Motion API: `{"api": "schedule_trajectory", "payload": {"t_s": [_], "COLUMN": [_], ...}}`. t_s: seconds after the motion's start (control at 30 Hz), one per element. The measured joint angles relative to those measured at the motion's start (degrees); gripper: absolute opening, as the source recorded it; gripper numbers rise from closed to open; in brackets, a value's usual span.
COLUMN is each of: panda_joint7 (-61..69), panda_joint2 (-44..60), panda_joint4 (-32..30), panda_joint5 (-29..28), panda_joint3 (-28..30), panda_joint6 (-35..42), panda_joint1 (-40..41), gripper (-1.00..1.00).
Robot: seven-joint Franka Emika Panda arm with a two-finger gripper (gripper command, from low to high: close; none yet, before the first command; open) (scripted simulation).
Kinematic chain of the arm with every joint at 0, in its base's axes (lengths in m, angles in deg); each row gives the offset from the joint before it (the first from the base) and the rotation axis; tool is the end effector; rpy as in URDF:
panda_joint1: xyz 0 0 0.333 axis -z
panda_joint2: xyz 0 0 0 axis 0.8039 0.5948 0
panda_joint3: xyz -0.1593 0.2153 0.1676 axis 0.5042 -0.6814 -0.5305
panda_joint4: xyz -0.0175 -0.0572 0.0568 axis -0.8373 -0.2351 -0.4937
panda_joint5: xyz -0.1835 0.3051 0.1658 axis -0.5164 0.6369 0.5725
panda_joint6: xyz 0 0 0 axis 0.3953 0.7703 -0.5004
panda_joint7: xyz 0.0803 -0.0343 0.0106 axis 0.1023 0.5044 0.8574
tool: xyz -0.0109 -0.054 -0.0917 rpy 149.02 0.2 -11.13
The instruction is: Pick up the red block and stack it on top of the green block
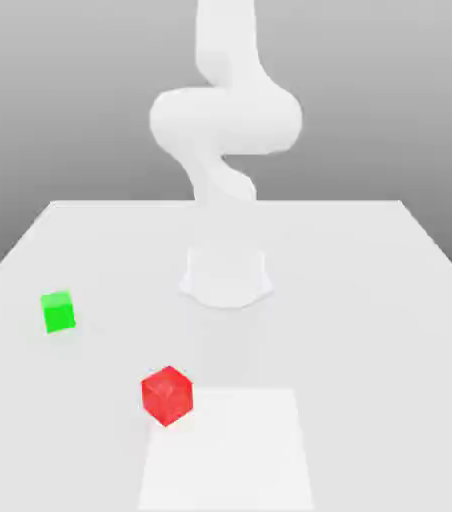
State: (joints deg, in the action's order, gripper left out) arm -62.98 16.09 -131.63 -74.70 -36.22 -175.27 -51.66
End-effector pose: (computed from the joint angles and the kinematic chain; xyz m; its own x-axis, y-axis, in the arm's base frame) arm 0.3753 -0.0070 0.6611 0.4738 -0.7633 0.4391 -0.5830 -0.6456 -0.4933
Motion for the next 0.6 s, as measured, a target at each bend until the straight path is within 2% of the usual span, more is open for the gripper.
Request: {"api": "schedule_trajectory", "payload": {"t_s": [0.37,0.6], "panda_joint7": [-17.0,-27.9], "panda_joint2": [21.3,38.4], "panda_joint4": [-17.4,-28.4], "panda_joint5": [-0.5,0.1], "panda_joint3": [-2.0,-1.1], "panda_joint6": [-15.0,-26.9], "panda_joint1": [8.7,12.8], "gripper": [0.00,0.00]}}
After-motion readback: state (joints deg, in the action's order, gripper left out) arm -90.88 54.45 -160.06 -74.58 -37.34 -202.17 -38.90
